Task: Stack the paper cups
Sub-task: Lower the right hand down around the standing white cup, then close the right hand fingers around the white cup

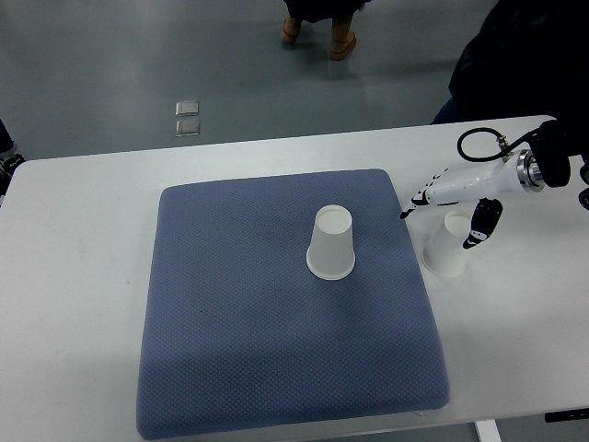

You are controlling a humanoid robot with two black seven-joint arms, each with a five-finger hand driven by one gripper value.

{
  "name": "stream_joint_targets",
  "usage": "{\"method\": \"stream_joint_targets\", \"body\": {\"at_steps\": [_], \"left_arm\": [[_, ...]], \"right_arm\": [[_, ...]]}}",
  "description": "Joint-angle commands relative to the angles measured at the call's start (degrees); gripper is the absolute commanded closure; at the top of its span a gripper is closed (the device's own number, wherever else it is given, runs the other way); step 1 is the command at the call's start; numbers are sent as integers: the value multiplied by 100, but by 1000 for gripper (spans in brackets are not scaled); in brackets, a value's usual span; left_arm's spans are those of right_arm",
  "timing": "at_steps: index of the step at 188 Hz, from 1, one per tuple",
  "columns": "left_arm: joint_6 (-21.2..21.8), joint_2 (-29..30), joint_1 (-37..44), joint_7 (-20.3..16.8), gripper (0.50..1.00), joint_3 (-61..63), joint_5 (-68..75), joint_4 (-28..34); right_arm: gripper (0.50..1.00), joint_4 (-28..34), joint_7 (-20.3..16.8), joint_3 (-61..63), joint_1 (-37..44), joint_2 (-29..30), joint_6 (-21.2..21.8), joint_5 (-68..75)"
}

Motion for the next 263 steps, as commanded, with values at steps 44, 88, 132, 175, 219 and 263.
{"method": "stream_joint_targets", "body": {"at_steps": [44,88,132,175,219,263], "left_arm": [[0,0,3,1,500,0,0,-1],[0,0,-6,1,500,0,0,-1],[0,0,3,1,500,0,0,-1],[0,0,3,1,500,0,0,-1],[0,0,3,1,500,0,0,-1],[0,0,3,1,500,0,0,-1]], "right_arm": [[591,-339,-1,-450,-102,3,-667,-86],[591,-462,8,-485,-163,12,-817,-77],[593,-462,8,-476,-251,161,-834,-68],[595,-462,8,-485,-286,258,-870,-77],[632,-558,-1,-485,-286,275,-1010,-86],[718,-637,-1,-520,-278,266,-1045,-104]]}}
